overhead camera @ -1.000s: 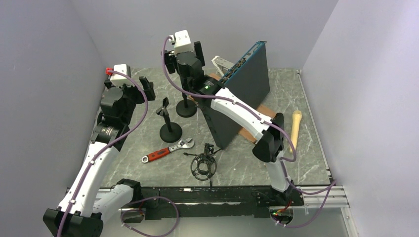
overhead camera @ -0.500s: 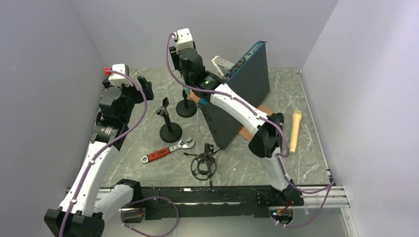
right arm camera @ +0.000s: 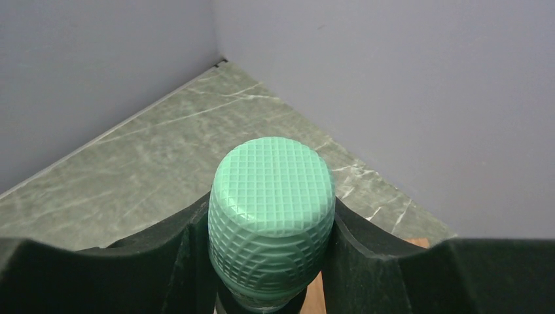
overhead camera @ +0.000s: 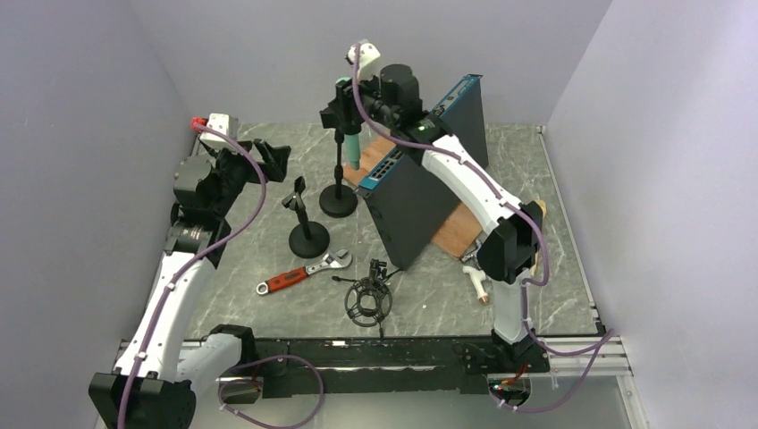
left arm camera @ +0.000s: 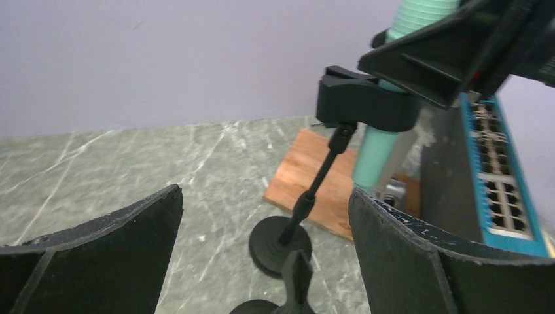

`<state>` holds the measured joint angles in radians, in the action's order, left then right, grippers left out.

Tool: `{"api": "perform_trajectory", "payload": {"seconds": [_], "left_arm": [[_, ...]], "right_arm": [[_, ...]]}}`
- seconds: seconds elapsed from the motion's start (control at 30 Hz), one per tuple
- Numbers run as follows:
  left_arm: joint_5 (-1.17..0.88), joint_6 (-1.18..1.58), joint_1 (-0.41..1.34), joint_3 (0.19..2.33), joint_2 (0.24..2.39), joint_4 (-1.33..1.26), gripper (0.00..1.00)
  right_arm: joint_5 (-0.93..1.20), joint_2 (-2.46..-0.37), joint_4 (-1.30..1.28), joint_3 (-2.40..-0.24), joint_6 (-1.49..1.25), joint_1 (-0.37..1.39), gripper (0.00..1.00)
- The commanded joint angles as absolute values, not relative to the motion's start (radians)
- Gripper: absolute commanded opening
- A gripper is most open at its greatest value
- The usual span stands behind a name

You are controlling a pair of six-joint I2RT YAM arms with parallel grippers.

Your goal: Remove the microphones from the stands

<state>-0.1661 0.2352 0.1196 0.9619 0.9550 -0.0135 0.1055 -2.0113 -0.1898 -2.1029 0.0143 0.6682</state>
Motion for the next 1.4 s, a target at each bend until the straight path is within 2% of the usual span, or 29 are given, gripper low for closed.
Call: {"api": "perform_trajectory", "payload": {"seconds": [0.0,0.3,0.47,0.7,0.87,1.1,1.23,1.37], "left_arm": [[-0.373,0.258,0.11,0.94,0.944,-0.161,0.99],[-0.611,0.3,0.084,0.898,0.984,-0.324,0.99],[-0.775,0.276,0.01,0.884,0.989,-0.4,0.99],[-1.015,0.392,-0.078,0.864,1.133,-0.676,0.99],[-1.021,0.442,-0.078,0.836,1.225,-0.891,0.99],[-1.097,0.647,-0.075,0.851,1.38,-1.226,0.99],[-1.113,0.67,-0.049,0.856,1.42,-1.269,0.99],[-1.094,0.581,-0.008,0.852,1.414,-1.179,0.99]], "right_arm": [[0.426,-1.962,-0.239,-2.1,0.016,0.634,0.0],[0.669,-1.952,-0.286,-2.114,0.108,0.612,0.0],[0.743,-1.955,-0.33,-2.129,0.157,0.611,0.0],[0.841,-1.959,-0.338,-2.137,0.164,0.61,0.0],[0.868,-1.993,-0.357,-2.183,0.149,0.609,0.0],[0.871,-1.984,-0.336,-2.161,0.131,0.611,0.0],[0.872,-1.984,-0.342,-2.151,0.136,0.616,0.0],[0.86,-1.983,-0.368,-2.149,0.156,0.627,0.0]]}}
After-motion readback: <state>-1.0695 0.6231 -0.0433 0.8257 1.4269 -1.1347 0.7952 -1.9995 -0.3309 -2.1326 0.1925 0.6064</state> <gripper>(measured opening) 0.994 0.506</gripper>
